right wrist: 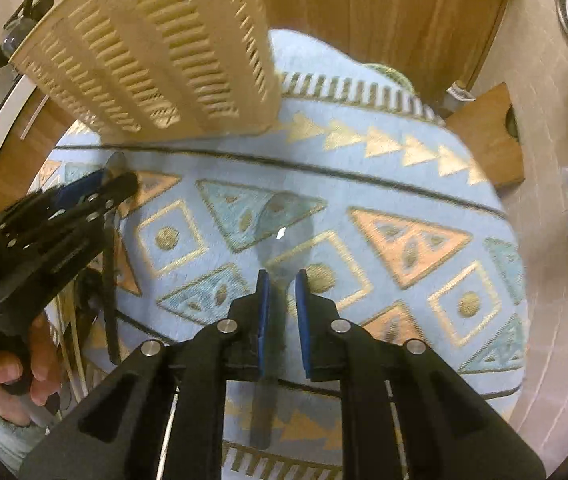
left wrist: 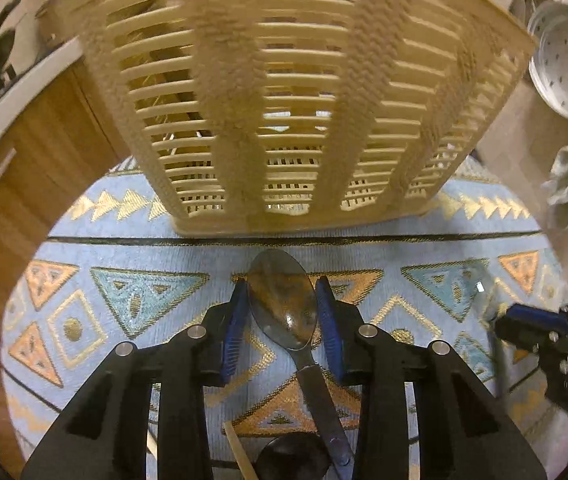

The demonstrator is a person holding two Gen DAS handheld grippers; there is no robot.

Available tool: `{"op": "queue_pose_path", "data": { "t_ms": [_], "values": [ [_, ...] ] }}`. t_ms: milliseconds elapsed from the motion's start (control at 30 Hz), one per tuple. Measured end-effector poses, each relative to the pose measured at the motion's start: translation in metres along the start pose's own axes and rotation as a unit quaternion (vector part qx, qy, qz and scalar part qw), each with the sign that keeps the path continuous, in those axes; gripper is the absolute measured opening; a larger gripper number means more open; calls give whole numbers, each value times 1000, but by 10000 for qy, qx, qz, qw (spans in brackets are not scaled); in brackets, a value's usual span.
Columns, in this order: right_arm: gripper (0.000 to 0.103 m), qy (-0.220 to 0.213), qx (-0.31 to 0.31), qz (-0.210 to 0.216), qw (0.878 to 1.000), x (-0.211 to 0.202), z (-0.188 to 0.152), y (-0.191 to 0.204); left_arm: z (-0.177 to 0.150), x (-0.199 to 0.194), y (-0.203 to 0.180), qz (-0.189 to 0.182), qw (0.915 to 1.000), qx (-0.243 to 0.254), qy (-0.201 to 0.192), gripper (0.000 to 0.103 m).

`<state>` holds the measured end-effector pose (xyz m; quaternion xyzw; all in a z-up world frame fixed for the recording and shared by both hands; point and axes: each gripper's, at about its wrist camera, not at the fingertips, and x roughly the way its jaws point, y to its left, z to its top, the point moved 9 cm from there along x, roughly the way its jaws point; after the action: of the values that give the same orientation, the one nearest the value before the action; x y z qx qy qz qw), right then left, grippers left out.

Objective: Organize utensils
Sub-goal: 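Lower the right tool and grasp another clear spoon by its handle, then lift the spoon with the right tool and release it into the caddy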

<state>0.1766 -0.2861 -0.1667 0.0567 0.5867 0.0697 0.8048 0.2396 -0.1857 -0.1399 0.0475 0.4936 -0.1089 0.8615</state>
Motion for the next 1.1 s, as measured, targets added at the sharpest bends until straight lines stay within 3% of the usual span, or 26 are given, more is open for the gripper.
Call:
{"op": "queue_pose_path", "data": {
  "t_ms": [167,233,333,367,433,467,600,733,867,1000,1100],
  "values": [
    [21,176,-43,24,9998,-3,11,-6,1,-4,15,-483,9985,-258,-50,32],
    [40,326,-50,110,9994,1,12,-3,1,-8,23,-555,9980,-270,-125,32],
    [46,331,-153,-37,9993,2,15,3,1,-14,34,-608,9976,-239,-237,32],
    [46,369,-186,-118,9991,4,14,4,3,-14,30,-618,9975,-220,-261,32],
    [32,601,-124,-209,9979,10,9,5,12,-18,25,-622,9974,-179,-316,32],
    [31,699,-94,-272,9971,13,5,7,11,-20,33,-640,9972,-161,-346,32],
    [12,615,-245,-502,9965,15,5,12,3,-35,46,-693,9963,-51,-515,32],
    [10,537,-286,-384,9974,13,7,18,1,-47,41,-858,9940,-29,-674,31],
    [10,131,-346,1,9993,-14,7,28,-1,-71,34,-1218,9873,62,-1023,31],
    [10,-618,-501,360,9962,-59,14,42,3,-108,35,-1525,9764,105,-1528,31],
    [10,-1374,-779,514,9861,-99,20,61,12,-140,38,-1616,9672,92,-1957,31]
  ]
}}
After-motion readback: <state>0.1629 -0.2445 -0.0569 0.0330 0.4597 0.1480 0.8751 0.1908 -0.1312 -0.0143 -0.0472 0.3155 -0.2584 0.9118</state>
